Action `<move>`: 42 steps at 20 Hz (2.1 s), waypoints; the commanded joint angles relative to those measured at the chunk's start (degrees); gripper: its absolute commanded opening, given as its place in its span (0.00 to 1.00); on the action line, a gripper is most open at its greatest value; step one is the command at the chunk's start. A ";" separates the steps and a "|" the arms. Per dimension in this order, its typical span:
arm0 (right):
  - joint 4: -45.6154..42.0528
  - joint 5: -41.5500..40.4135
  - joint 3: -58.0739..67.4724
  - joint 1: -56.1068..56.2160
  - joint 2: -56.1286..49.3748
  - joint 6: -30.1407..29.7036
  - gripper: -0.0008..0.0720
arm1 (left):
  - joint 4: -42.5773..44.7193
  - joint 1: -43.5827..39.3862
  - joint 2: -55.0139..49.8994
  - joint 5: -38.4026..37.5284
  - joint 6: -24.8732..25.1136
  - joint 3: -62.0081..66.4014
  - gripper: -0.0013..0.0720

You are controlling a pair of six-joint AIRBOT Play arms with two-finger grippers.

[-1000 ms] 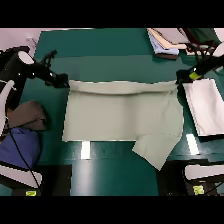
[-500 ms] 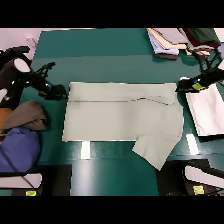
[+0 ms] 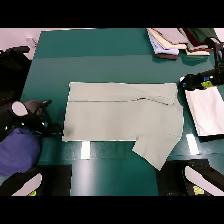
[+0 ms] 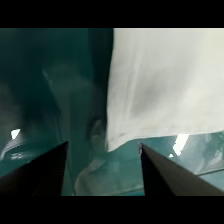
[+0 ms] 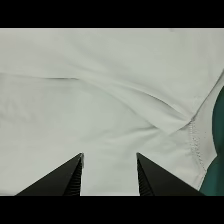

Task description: Fold the shirts.

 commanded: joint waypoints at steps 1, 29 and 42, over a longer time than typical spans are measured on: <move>0.48 1.92 -0.02 0.85 0.96 0.37 0.55 | -6.49 0.00 1.92 7.23 0.02 -6.12 0.74; 1.46 -2.43 -44.59 -0.26 2.40 4.55 0.20 | -10.45 -3.21 2.05 4.13 6.49 3.98 0.05; -6.23 13.73 -32.28 -2.58 25.05 3.76 0.03 | -3.34 -3.21 19.12 -12.55 0.76 4.09 0.05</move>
